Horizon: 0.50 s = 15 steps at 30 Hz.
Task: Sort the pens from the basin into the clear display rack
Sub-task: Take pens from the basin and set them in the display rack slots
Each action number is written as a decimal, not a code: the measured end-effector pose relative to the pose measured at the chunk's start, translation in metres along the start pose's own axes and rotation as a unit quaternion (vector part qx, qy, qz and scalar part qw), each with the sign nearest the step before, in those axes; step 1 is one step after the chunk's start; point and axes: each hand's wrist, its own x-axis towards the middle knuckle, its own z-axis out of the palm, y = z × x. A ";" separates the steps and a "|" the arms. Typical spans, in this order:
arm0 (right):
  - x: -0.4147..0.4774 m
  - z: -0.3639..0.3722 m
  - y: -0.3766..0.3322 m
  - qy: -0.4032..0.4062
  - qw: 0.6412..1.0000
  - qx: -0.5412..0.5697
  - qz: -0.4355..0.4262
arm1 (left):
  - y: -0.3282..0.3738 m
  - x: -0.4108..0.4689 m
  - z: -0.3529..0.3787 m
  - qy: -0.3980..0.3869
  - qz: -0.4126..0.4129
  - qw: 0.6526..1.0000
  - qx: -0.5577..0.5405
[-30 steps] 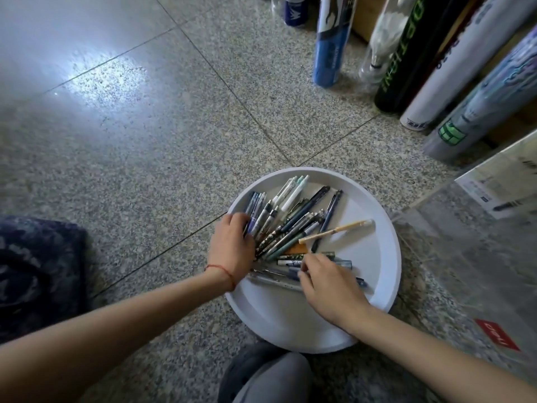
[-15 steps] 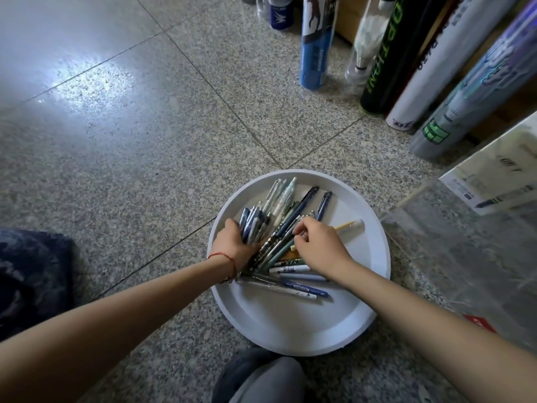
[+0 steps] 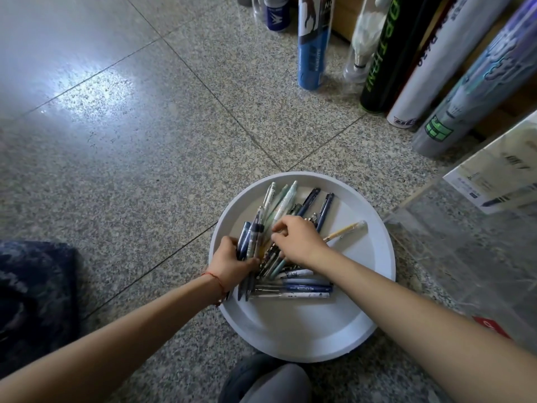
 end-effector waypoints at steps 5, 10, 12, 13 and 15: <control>0.001 0.012 -0.008 -0.086 0.993 0.084 0.012 | -0.003 -0.018 -0.004 -0.035 -0.001 0.991 -0.133; 0.001 0.012 -0.002 -0.006 1.000 0.010 -0.020 | 0.009 -0.017 0.004 -0.044 0.019 0.994 -0.102; 0.001 0.000 0.004 -0.012 0.999 0.051 -0.001 | 0.013 -0.018 0.007 -0.018 0.021 0.998 -0.060; -0.001 -0.008 0.005 -0.016 0.998 0.067 0.006 | 0.014 -0.020 0.008 0.019 0.035 0.999 0.000; -0.005 -0.028 0.008 -0.017 0.996 0.092 -0.003 | 0.026 -0.030 0.007 0.099 0.111 0.982 0.112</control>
